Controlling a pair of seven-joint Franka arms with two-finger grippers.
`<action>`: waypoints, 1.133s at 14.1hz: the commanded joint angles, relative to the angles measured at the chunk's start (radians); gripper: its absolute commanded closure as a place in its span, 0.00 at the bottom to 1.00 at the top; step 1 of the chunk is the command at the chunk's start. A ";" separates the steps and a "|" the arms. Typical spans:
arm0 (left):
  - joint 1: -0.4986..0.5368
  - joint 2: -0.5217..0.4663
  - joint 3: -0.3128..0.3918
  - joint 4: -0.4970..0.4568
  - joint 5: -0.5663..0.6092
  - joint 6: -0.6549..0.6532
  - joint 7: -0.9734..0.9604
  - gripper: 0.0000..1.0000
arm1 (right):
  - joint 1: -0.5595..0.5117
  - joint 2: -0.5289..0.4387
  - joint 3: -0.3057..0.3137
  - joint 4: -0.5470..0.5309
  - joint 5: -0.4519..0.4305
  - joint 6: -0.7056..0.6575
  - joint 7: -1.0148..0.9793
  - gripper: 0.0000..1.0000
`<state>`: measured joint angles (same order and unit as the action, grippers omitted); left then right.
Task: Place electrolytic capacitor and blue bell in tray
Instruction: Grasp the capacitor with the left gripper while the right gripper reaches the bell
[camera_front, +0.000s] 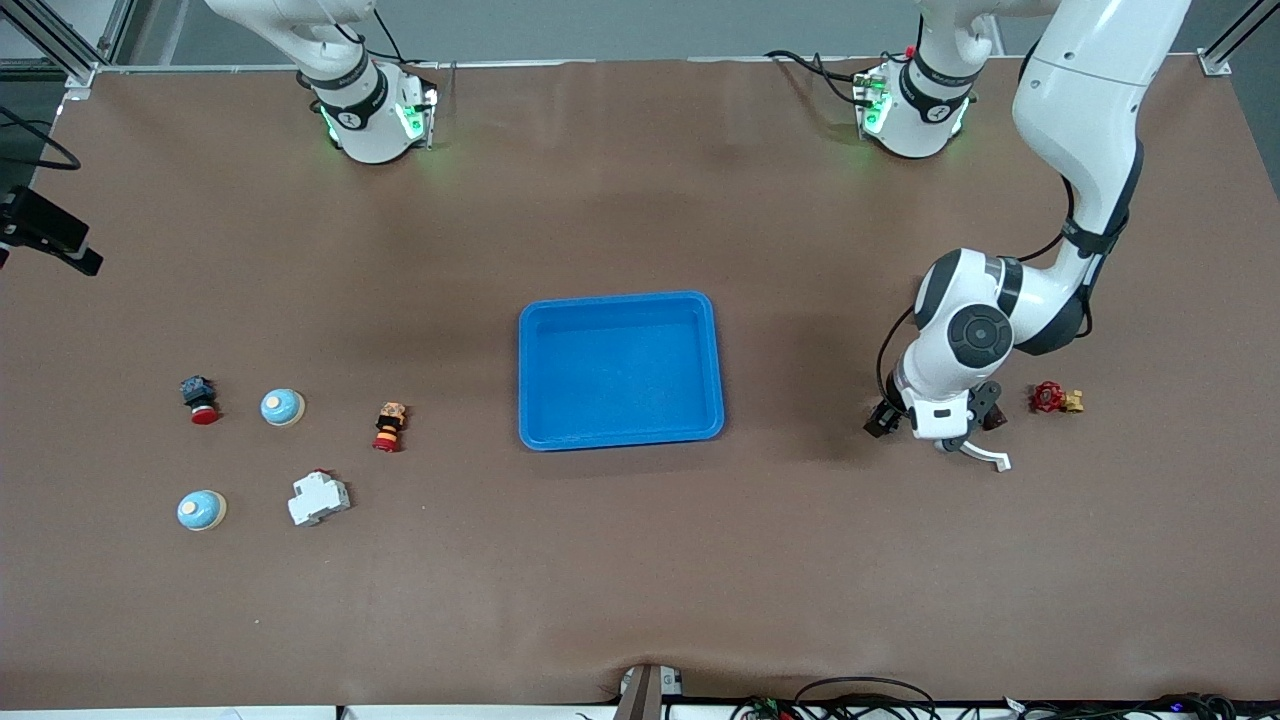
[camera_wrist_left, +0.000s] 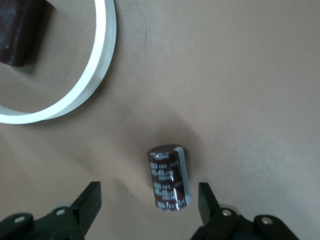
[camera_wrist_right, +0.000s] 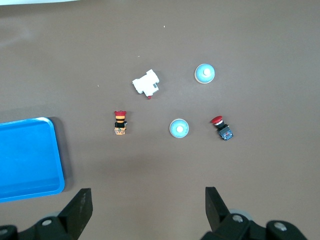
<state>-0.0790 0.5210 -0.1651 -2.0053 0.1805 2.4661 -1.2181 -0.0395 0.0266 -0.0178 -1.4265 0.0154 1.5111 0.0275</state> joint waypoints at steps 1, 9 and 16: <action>0.005 0.025 0.001 0.008 0.030 0.037 -0.027 0.26 | -0.010 -0.034 0.007 -0.060 -0.011 0.023 0.003 0.00; -0.010 -0.029 -0.014 0.017 0.030 0.027 -0.101 1.00 | -0.005 -0.016 0.009 -0.211 -0.012 0.170 -0.001 0.00; -0.264 -0.026 -0.013 0.158 0.028 -0.067 -0.358 1.00 | -0.035 -0.024 0.009 -0.656 -0.012 0.570 -0.110 0.00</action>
<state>-0.2784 0.4862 -0.1860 -1.9100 0.1816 2.4557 -1.4994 -0.0422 0.0451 -0.0172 -1.9584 0.0149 1.9832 -0.0184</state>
